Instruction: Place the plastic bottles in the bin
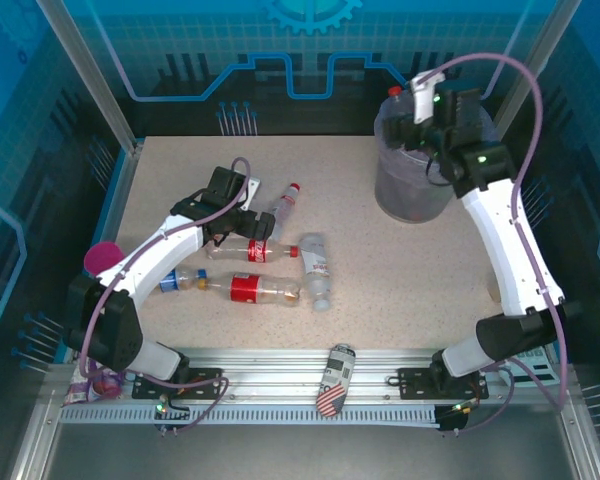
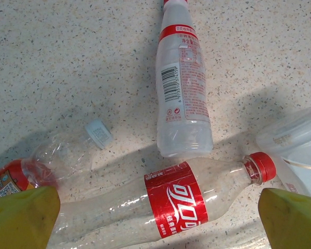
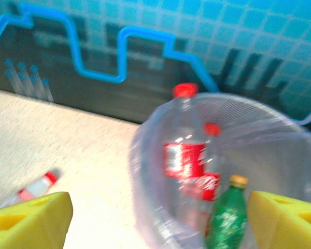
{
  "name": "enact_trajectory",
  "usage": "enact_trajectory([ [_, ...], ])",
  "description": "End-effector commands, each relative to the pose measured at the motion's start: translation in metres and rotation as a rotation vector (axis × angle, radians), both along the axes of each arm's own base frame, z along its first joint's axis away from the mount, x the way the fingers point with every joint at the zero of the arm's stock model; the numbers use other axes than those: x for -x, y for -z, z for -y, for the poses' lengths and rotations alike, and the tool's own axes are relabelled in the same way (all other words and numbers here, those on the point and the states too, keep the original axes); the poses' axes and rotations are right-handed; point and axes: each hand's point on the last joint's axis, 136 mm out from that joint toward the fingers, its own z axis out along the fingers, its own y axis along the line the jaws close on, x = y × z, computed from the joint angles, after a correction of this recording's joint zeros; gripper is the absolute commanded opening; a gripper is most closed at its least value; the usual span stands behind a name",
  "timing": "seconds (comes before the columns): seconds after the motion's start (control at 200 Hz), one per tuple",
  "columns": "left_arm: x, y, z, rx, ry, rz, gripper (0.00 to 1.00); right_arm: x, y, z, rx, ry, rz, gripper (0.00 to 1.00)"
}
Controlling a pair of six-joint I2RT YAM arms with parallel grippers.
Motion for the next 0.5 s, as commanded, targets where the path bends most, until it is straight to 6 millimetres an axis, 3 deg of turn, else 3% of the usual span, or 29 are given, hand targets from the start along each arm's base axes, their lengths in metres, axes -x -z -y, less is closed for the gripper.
enact_trajectory([
  [0.0, -0.001, -0.001, 0.003, -0.016, 0.014, -0.007, 0.99, 0.024, 0.036, -0.037, 0.015, -0.055, -0.072, 0.87],
  [0.21, -0.001, 0.001, 0.003, -0.017, 0.014, -0.015, 0.99, 0.064, 0.127, -0.107, 0.024, -0.185, -0.285, 0.85],
  [0.495, -0.002, 0.006, 0.003, -0.024, 0.014, -0.026, 0.99, 0.108, 0.219, -0.155, -0.061, -0.238, -0.517, 0.74],
])
